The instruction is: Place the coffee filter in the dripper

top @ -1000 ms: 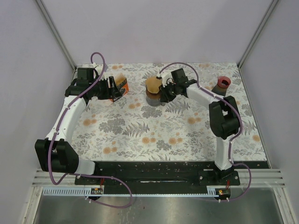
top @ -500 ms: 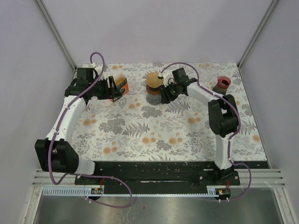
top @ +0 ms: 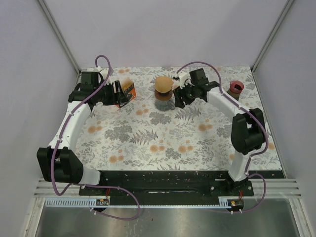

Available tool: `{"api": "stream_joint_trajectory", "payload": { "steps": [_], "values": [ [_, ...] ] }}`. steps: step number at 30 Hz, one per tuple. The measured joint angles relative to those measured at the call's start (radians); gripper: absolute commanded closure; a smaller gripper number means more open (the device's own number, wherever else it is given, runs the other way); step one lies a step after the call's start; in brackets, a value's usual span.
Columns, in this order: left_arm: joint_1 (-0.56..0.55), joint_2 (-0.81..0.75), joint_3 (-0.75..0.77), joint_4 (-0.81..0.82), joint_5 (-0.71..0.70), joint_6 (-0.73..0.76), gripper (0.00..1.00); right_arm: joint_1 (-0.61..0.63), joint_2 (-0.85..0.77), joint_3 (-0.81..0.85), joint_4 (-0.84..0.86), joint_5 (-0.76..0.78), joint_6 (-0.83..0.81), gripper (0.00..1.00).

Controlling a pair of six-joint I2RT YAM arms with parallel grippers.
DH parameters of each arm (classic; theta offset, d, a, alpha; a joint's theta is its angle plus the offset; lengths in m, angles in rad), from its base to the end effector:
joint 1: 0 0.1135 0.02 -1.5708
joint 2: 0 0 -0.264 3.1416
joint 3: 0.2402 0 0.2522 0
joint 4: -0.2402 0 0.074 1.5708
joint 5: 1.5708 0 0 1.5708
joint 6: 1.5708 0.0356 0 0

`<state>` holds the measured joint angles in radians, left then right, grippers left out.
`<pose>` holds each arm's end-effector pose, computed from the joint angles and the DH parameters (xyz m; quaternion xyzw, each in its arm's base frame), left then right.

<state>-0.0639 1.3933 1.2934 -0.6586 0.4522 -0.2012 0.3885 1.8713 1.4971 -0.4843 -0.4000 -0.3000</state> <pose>0.2985 -0.0347 0.3357 0.0270 0.8992 -0.2550 0.3544 0.3815 0.1711 0.2512 -0.3752 0.8413 0.2011 0.3331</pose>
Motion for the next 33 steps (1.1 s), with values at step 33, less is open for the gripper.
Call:
{"api": "stream_joint_trajectory", "payload": {
  "steps": [33],
  "values": [
    [0.006,0.049,0.103,-0.058,-0.038,0.123,0.18,-0.605,0.196,0.437,-0.256,0.472,0.476,0.57]
  ]
}}
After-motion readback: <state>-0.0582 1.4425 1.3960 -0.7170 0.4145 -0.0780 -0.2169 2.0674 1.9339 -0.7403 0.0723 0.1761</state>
